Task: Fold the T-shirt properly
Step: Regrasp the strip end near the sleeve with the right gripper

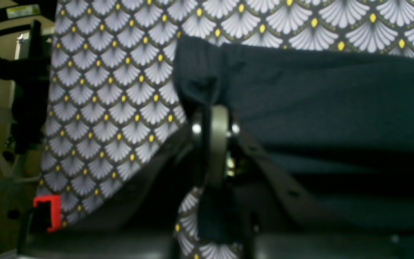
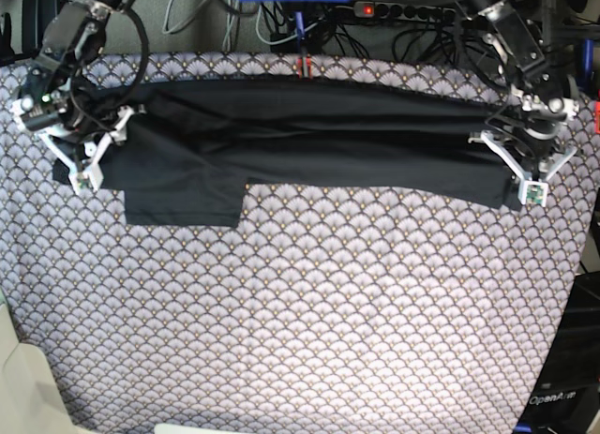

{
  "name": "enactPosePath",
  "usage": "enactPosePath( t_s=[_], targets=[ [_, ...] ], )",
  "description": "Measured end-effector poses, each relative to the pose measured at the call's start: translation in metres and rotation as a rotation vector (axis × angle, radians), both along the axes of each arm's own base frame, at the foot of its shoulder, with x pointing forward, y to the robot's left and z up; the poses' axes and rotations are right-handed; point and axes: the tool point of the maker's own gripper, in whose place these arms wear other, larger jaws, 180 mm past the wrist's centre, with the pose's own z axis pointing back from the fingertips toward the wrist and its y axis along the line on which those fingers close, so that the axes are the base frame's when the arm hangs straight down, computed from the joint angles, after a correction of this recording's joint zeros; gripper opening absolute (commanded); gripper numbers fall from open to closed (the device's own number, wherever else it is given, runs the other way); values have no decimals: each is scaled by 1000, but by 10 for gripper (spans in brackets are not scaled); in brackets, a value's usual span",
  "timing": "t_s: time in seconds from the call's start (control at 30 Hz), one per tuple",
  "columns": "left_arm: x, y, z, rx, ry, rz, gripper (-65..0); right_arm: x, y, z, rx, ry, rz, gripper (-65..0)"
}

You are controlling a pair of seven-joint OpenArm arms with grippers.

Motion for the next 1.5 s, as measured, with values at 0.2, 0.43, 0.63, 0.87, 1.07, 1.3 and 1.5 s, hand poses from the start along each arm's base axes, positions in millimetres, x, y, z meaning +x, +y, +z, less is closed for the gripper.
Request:
enactPosePath(
  t_s=[0.2,0.43,0.63,0.87,1.07,1.3,1.5],
  targets=[
    [0,0,0,0,0,0,-650,1,1,0,1,-3,3,-650],
    [0,0,0,0,-1,0,-650,-9,1,-4,2,17,4,-650],
    [0,0,0,0,0,0,-650,-7,1,-3,1,16,4,-618],
    [0,0,0,0,0,0,-650,-9,-2,-3,-10,57,-3,-380],
    [0,0,0,0,-1,0,-650,-3,-3,1,-14,56,-8,-345],
    [0,0,0,0,0,0,-650,-4,3,-2,1,60,-7,-344],
    [0,0,0,0,0,0,-650,-5,9,-4,19,60,-8,-344]
  ],
)
